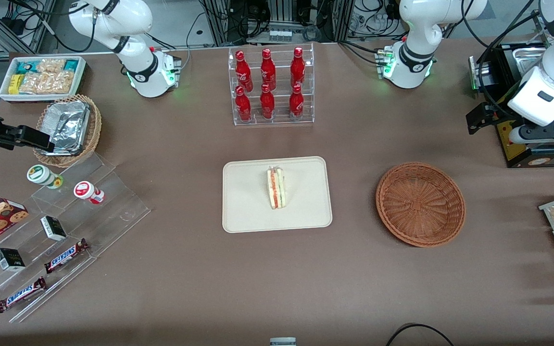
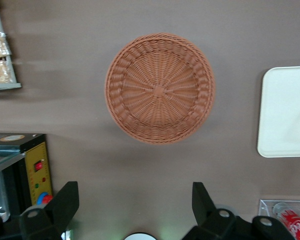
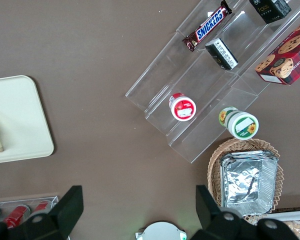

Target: Place sandwich from basket to tray

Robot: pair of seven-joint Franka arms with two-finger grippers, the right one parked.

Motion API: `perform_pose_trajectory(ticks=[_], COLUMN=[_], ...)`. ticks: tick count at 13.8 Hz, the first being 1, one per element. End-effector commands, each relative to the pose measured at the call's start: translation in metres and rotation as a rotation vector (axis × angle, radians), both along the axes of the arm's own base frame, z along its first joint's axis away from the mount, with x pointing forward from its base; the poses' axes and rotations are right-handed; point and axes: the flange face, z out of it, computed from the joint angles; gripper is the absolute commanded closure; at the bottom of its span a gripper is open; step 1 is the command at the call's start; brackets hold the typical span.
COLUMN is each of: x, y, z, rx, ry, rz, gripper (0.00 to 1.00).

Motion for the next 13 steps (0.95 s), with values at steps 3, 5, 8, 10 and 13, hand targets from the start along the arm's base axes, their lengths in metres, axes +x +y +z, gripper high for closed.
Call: perform_pose_trajectory(ticks=[3,5,8,10,13], x=[0.032,0.033,0.035,0.035,0.035], y=[-0.01,-0.01,-0.008,-0.008,-0.005], z=[0.019,0.028,0.027,0.026,0.018], rx=[-0.04,-0.043,-0.04,-0.04,-0.035], ry=[-0.006,-0.018,-0.02,-0.02,-0.002], rz=[-0.025,-0.036,-0.04,-0.037,-0.032], gripper=[0.0,0.0,0.0,0.0,0.0])
